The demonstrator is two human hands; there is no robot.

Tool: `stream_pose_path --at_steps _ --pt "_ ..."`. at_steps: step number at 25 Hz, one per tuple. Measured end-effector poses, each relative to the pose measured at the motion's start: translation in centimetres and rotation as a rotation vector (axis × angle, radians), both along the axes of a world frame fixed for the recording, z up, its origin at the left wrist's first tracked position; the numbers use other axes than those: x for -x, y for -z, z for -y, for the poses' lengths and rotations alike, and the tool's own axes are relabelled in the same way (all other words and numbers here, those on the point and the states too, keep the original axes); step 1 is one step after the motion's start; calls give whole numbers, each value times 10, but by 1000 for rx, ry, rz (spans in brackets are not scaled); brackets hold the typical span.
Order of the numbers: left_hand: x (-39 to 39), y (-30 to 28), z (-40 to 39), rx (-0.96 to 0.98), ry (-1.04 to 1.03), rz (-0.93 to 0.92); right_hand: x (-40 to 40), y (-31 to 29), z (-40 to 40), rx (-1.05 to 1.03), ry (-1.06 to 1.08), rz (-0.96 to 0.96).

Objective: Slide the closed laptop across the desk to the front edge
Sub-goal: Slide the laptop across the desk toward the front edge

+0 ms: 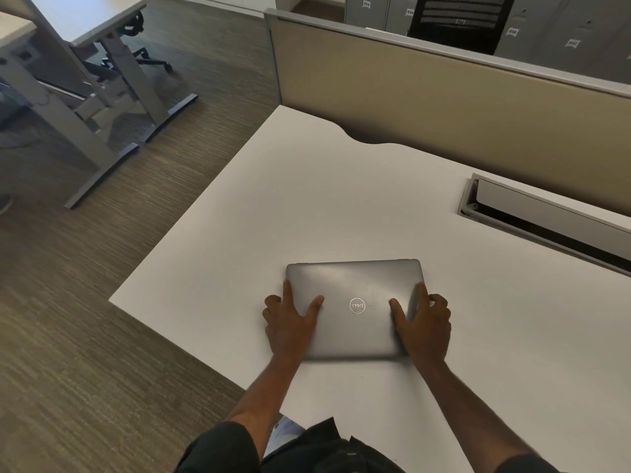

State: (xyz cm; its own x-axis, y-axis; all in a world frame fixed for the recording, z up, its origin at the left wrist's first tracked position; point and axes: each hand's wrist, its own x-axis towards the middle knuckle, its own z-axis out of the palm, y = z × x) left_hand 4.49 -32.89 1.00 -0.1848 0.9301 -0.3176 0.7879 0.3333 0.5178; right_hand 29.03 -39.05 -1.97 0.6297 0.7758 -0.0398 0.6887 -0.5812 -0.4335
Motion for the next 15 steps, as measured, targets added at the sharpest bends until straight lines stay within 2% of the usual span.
stream_pose_path --at_steps 8,15 --pt "-7 -3 -8 128 -5 5 -1 -5 -10 59 7 -45" --pt "5 2 -16 117 -10 188 -6 -8 -15 23 40 -247"
